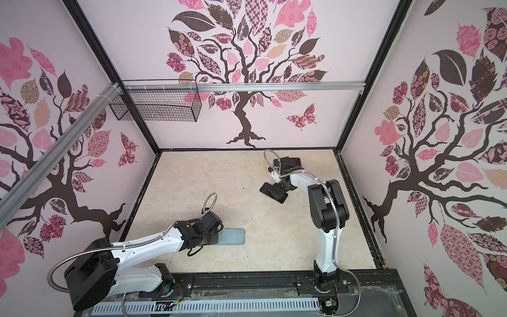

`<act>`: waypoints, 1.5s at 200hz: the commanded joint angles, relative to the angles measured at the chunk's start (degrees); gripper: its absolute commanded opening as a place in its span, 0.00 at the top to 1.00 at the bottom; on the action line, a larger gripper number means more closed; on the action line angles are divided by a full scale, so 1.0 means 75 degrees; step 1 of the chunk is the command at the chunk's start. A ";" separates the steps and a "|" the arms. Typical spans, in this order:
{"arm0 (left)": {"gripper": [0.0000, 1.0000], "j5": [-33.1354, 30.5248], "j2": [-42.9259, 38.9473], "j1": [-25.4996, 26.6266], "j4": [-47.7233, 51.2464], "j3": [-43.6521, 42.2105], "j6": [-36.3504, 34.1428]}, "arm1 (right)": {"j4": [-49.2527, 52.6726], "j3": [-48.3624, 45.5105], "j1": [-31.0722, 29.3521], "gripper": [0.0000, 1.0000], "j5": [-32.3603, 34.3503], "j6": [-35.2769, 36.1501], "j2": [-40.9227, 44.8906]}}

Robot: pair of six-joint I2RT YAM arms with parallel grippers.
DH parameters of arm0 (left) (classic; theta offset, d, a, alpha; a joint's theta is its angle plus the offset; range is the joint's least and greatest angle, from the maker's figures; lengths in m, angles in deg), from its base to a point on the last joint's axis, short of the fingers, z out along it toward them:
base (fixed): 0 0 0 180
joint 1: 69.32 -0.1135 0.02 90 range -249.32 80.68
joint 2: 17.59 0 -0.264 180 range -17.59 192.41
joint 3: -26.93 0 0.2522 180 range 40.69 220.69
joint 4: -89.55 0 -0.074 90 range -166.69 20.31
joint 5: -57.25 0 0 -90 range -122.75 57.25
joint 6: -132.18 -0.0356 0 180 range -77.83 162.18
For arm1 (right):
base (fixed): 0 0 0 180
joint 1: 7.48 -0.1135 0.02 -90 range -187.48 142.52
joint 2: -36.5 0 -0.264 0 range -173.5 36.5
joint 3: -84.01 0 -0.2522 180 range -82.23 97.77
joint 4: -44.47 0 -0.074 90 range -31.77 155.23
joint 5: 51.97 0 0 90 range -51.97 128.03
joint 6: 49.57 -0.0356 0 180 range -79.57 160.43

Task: Put the phone into the phone case
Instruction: 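Grasp the black phone by its end with the right gripper and lift it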

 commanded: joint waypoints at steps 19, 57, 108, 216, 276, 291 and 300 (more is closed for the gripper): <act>0.89 0.0272 -0.0006 0.0027 -0.0370 -0.0161 0.0143 | 0.0501 0.0104 -0.0068 0.00 -0.0658 0.0360 -0.0390; 0.88 0.0296 -0.0005 0.0027 -0.0414 -0.0192 0.0172 | 0.0649 0.0127 -0.0068 0.00 -0.0698 0.0466 -0.0573; 0.67 0.0130 -0.0231 0.0027 -0.0040 -0.0057 0.0248 | 0.0769 0.0130 -0.0192 0.01 -0.0768 0.0485 -0.0641; 0.36 -0.0658 -0.2213 -0.0232 0.1485 0.0324 -0.0050 | 0.1217 0.0081 -0.0790 0.30 0.1235 -0.0776 -0.1096; 0.34 0.0171 -0.2821 -0.0961 0.1383 0.0154 -0.0427 | 0.0411 -0.0771 -0.1111 0.56 0.0659 -0.1720 -0.0439; 0.32 0.0668 -0.2843 -0.1060 0.1242 0.0214 -0.0651 | 0.0060 -0.1102 -0.1134 0.59 0.0388 -0.1865 -0.0027; 0.31 0.0939 -0.2832 -0.1074 0.1121 0.0256 -0.0749 | -0.0152 -0.1305 -0.1143 0.63 0.0167 -0.1984 0.0258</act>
